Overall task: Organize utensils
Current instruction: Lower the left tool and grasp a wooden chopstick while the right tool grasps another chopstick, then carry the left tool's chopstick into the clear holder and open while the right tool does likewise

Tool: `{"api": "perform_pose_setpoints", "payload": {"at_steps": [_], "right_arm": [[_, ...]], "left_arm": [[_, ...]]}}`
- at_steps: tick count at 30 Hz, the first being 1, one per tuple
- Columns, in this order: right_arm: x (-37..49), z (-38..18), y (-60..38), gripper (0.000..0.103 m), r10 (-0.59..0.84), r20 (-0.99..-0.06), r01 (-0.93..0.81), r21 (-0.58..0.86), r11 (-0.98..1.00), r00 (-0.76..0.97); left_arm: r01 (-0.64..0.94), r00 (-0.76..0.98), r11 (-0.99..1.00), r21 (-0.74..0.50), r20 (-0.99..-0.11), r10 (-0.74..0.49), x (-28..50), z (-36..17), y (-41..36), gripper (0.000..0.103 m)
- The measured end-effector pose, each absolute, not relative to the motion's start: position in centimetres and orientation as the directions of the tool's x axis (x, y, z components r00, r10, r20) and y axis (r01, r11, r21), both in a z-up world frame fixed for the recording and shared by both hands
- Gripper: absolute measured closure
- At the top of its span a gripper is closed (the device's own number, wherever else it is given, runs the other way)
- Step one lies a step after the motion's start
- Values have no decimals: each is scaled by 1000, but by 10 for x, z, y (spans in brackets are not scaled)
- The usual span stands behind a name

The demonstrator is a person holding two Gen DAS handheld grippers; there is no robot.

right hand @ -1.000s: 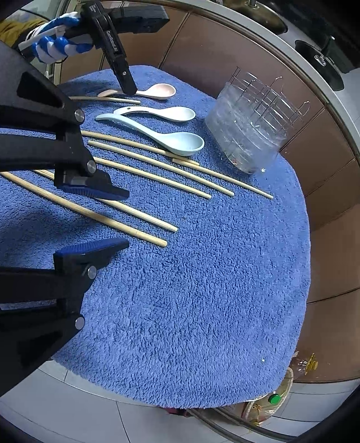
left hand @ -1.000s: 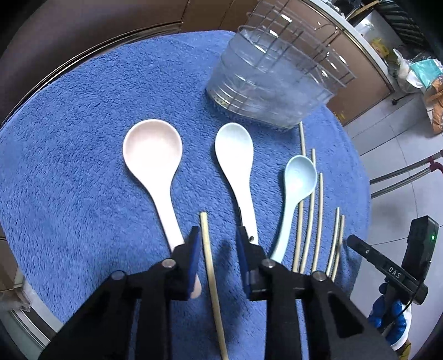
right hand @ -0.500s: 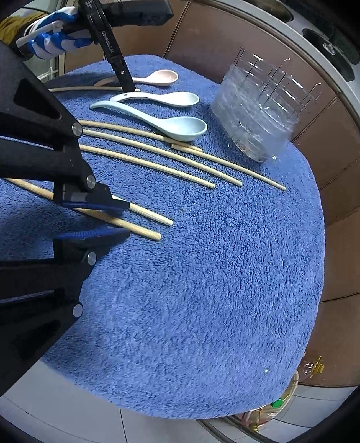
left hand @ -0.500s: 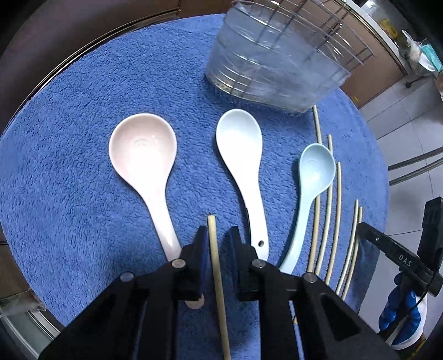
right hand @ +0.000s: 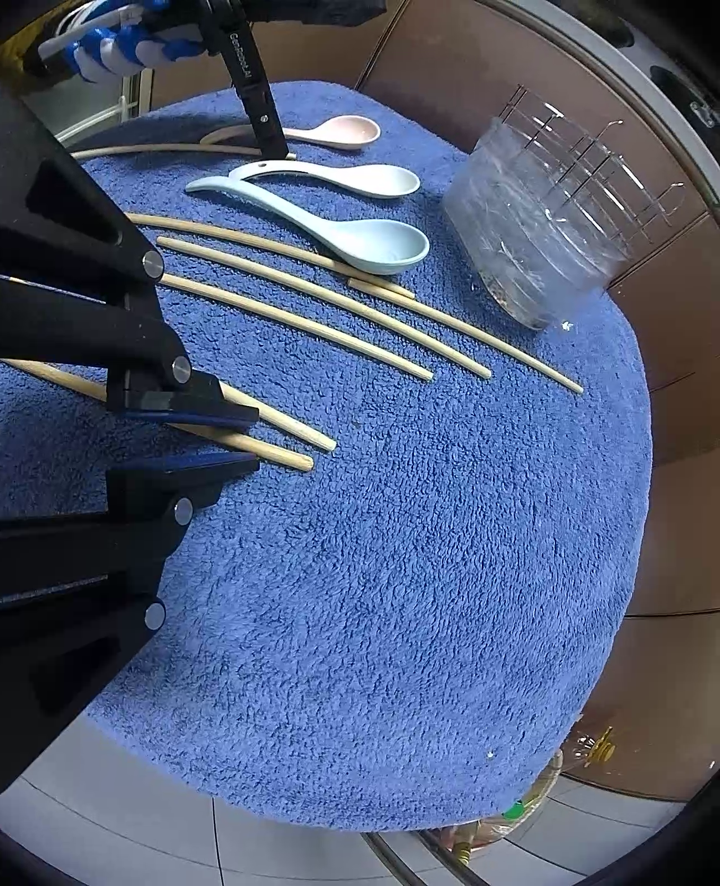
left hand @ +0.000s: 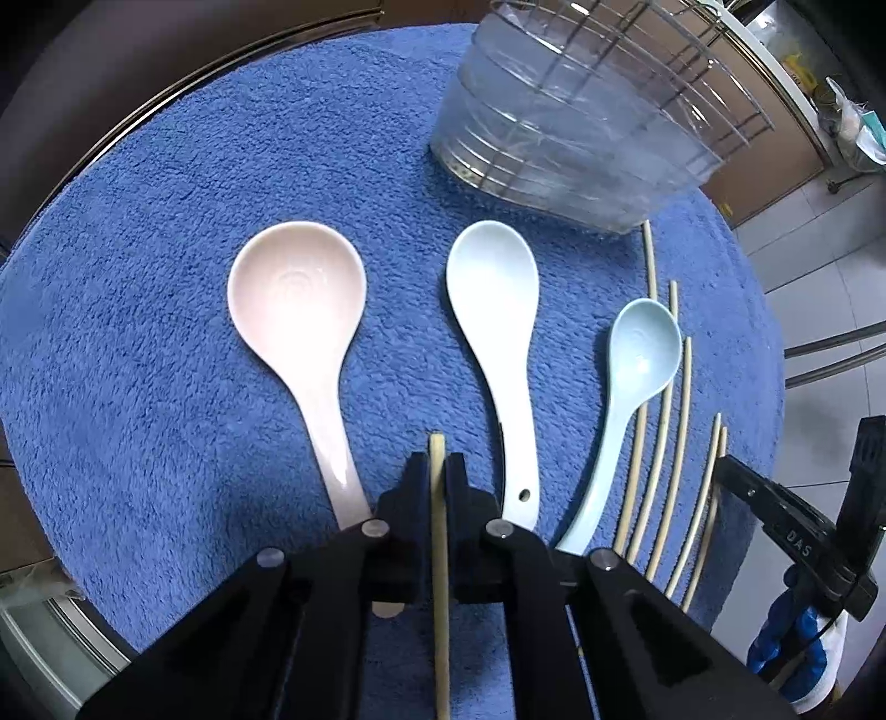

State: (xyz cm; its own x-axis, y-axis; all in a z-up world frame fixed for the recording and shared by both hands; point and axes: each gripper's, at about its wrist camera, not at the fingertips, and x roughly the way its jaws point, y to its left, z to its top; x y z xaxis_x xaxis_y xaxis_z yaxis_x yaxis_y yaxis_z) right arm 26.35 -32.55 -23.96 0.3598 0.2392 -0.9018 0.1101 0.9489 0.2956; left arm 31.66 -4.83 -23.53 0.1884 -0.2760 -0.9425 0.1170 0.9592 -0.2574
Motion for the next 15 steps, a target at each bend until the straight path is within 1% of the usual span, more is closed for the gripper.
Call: {"api": "perform_pose_setpoints", "payload": {"at_steps": [7, 9, 15], "right_arm": [[234, -213, -335, 95, 287, -839, 59, 352, 934, 463], [223, -202, -337, 96, 317, -805, 26, 381, 924, 502], [191, -173, -335, 96, 347, -720, -41, 407, 913, 601]], "left_arm": [[152, 304, 951, -271, -902, -306, 296, -210, -39, 98], [176, 350, 946, -272, -881, -318, 288, -198, -38, 98], [216, 438, 943, -254, -838, -326, 263, -169, -38, 98]]}}
